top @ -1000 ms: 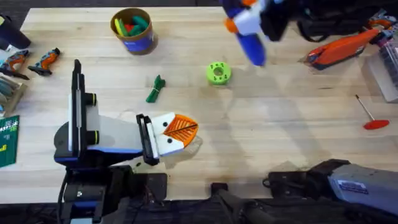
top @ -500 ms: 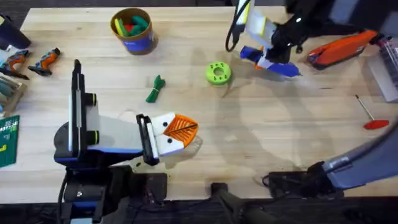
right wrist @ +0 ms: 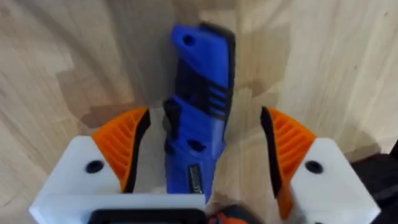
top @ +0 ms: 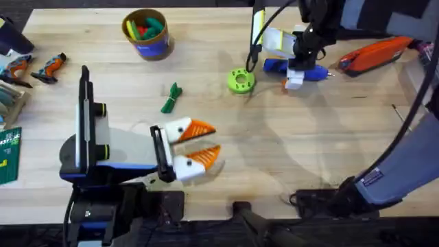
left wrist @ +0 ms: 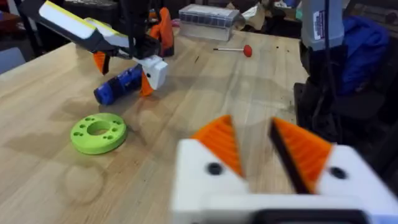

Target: Pick up the gripper from the table and insert it into the empty holder that is missing its gripper. Then pick up a screw, insert it into the mounting hole, and use the screwdriver to tighten it. Finally, clean up the table by picking up the vegetable and placing it into the bucket.

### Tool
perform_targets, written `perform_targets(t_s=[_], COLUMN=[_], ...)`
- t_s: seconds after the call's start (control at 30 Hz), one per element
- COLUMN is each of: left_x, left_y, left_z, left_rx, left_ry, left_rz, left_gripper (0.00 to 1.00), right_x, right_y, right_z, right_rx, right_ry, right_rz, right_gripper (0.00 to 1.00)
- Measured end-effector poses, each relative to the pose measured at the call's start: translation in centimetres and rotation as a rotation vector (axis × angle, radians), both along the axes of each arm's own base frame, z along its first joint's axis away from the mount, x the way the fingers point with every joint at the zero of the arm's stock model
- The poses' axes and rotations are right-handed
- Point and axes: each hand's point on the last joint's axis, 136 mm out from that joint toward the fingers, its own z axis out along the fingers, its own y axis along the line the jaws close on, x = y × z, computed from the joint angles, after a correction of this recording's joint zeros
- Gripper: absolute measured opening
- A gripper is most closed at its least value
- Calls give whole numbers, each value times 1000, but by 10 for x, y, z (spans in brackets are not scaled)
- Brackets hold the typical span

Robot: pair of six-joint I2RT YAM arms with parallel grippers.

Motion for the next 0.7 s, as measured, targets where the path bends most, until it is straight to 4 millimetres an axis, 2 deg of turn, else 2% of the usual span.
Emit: perform_targets(t_s=[0.1, 0.13, 0.17, 0.23, 0.33, 0.4, 0.47, 0.57, 0.7], left_x=[0, 0, 0, 0, 0, 2, 7, 22, 45], left_y=[0, 0, 0, 0, 0, 0, 2, 8, 23], left_z=[0, 0, 0, 0, 0, 0, 3, 11, 17], left_rx=[0, -1, -1, -1, 0, 2, -1, -24, -54], left_ry=[0, 3, 2, 2, 1, -5, -14, 4, 37], left_rz=[0, 0, 0, 0, 1, 9, 37, 134, 284], left_gripper=[817, 941, 973, 984, 985, 985, 985, 985, 985], right_x=[-4, -4, -4, -4, -6, -9, -15, -31, -60], right_y=[2, 4, 7, 13, 20, 19, 18, 14, 7], right_z=[11, 19, 32, 63, 118, 157, 186, 218, 240], right_rx=[6, 14, 28, 59, 134, 208, 287, 415, 566], right_ry=[-16, -37, -69, -146, -288, -392, -462, -522, -523], right_rz=[-46, -59, -72, -99, -151, -224, -311, -464, -681], right_gripper=[988, 989, 989, 989, 989, 989, 989, 989, 988])
